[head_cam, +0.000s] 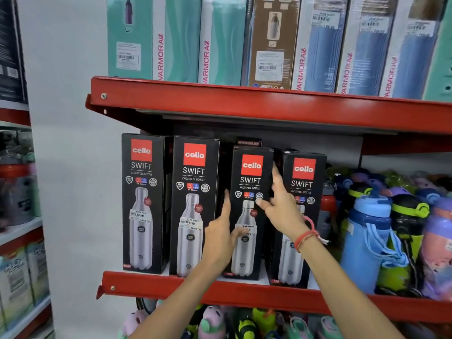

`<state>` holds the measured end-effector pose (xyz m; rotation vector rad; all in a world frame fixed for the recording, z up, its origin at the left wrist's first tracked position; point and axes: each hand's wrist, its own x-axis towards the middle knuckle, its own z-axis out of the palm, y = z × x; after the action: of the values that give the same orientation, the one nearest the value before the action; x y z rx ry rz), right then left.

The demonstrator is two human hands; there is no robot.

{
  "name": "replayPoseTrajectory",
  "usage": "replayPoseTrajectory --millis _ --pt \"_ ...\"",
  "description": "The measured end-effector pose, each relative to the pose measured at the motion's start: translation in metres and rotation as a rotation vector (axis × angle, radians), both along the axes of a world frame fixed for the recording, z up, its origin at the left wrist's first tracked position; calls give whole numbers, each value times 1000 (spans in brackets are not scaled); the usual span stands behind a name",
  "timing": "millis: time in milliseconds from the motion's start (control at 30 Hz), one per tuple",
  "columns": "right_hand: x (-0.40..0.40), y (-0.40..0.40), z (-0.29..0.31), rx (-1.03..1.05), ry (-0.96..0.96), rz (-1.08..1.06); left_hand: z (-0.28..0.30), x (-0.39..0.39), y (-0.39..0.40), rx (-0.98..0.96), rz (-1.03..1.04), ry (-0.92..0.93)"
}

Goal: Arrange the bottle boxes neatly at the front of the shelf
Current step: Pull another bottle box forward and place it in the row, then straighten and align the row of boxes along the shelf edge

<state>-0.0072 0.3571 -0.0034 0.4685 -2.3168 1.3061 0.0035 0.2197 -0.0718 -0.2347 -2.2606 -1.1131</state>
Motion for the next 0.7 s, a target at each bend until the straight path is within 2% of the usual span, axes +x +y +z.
replayPoseTrajectory --millis 267,400,467,567,633,700 --pt "5 -23 -15 35 119 -294 -1 -7 4 -144 78 -98" --pt "19 -38 -9 76 273 -396 -2 -4 -6 -327 106 -21" --pt "27 -50 -4 58 418 -433 2 3 -17 -281 52 89" --pt "40 -74 4 -21 597 -330 7 18 -46 -75 -43 371" --pt "49 -93 1 -128 556 -137 6 27 -73 3 -37 536" --pt "60 -116 -11 -231 414 55 1 36 -104 68 6 599"
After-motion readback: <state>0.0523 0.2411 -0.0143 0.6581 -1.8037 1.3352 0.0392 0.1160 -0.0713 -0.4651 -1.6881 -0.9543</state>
